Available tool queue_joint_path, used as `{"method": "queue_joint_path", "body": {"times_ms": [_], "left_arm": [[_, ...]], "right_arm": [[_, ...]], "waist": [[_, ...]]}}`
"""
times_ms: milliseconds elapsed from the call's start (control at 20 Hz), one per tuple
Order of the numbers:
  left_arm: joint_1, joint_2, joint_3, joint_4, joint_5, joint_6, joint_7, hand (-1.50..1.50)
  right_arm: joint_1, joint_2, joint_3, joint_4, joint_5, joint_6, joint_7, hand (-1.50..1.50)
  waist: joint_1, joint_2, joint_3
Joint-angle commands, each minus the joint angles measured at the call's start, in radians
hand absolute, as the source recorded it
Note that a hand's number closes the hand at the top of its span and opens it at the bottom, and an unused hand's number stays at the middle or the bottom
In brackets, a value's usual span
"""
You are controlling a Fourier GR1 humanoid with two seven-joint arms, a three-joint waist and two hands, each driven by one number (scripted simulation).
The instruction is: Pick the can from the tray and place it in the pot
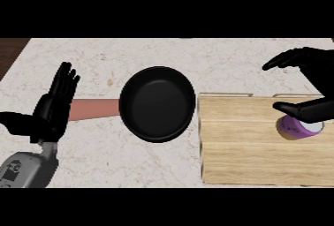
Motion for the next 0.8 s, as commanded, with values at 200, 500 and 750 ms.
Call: {"method": "queue_joint_path", "body": {"times_ms": [200, 500, 750], "left_arm": [[-0.044, 0.019, 0.017, -0.015, 0.011, 0.018, 0.096, 0.0], [-0.08, 0.011, 0.011, 0.004, 0.005, 0.021, 0.12, 0.0], [-0.086, 0.016, 0.016, -0.002, 0.01, 0.029, 0.157, 0.0]], "right_arm": [[-0.131, -0.089, -0.105, 0.284, -0.043, 0.438, -0.351, -1.5], [-0.204, -0.217, -0.03, 0.27, 0.093, 0.61, -0.361, -1.5], [-0.252, -0.298, 0.073, 0.131, 0.227, 0.65, -0.33, -1.5]], "waist": [[0.007, -0.004, -0.003], [-0.009, -0.006, -0.005], [-0.004, -0.011, -0.005]]}}
